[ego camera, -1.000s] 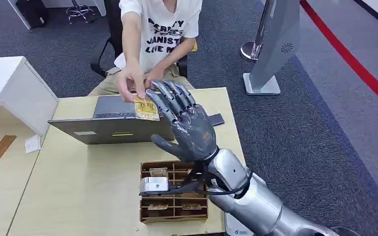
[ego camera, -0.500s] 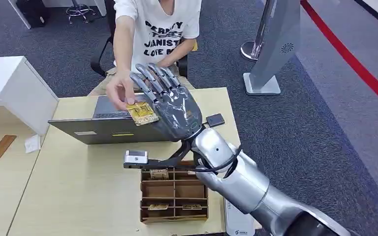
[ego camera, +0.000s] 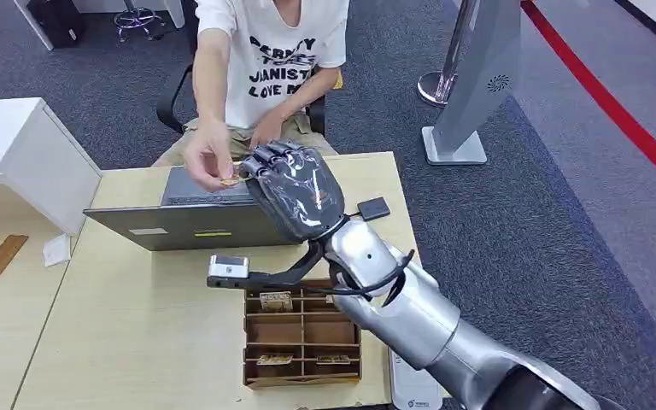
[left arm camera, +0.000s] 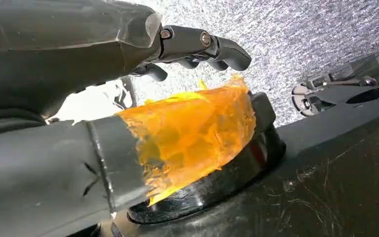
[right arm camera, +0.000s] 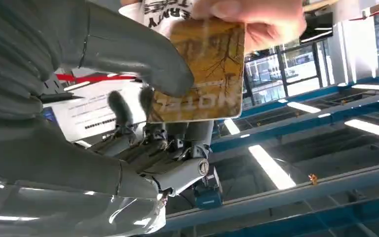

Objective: Pass the card to the sensor for recognition and then transmit it.

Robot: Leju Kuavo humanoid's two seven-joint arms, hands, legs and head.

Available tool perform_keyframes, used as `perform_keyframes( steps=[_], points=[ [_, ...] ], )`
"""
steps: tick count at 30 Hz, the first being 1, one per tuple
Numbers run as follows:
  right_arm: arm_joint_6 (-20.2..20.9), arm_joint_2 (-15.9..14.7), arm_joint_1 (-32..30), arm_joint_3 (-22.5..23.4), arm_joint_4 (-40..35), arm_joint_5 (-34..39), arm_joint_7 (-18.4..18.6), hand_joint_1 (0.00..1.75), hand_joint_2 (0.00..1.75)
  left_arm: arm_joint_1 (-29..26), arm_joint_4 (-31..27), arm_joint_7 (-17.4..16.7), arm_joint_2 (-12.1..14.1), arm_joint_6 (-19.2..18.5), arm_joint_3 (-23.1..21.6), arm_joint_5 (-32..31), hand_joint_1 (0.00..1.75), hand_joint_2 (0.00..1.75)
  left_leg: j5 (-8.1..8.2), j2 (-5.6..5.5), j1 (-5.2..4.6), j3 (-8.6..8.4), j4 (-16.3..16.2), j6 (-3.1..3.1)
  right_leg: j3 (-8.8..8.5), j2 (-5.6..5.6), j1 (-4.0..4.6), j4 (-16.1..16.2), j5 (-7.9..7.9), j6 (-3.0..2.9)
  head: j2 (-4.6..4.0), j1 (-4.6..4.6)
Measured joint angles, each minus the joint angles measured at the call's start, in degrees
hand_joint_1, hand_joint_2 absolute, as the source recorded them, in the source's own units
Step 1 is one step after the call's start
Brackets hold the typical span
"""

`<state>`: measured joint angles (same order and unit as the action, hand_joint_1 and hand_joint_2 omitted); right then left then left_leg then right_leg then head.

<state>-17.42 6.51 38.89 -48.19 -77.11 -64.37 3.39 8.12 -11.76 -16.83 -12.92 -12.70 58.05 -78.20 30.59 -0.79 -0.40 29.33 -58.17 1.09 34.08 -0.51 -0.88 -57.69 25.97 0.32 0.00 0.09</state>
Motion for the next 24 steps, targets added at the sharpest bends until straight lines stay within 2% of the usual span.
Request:
perform_keyframes(
  steps=[2,14,20,24],
  points=[
    [0.00,0.07,0.00,0.07,0.02,0.00,0.00,1.75,1.75,0.00,0.00,-0.02,0.00,0.00,0.00,0.00,0.00,0.00,0.00,0.00,0.00,0.00,0.00,0.00,0.00,0.00,0.00,0.00,0.00,0.00,0.00,0.00],
    [1.24,0.50,-0.44,0.44,0.02,1.09,-0.02,1.75,1.75,0.01,0.00,-0.04,0.00,0.20,0.00,0.24,0.00,0.00,0.00,0.00,0.00,-0.01,0.00,0.00,0.00,0.00,0.00,0.00,0.00,0.00,0.00,0.00],
    [1.60,1.16,-2.21,1.90,-0.66,6.47,-1.05,1.75,1.75,-0.02,0.00,-0.02,0.00,0.37,0.00,0.81,0.00,0.00,0.00,-0.01,0.00,0.00,0.00,0.00,0.01,0.00,0.00,0.00,0.00,0.00,0.00,0.00],
    [0.75,1.57,-4.96,4.19,-3.27,15.46,-3.34,1.75,1.75,-0.12,0.00,-0.32,-0.11,2.27,0.02,1.70,0.00,0.00,0.00,-0.02,0.00,0.00,0.00,0.00,0.01,0.01,0.00,0.00,0.00,0.00,0.00,0.02]
  ],
)
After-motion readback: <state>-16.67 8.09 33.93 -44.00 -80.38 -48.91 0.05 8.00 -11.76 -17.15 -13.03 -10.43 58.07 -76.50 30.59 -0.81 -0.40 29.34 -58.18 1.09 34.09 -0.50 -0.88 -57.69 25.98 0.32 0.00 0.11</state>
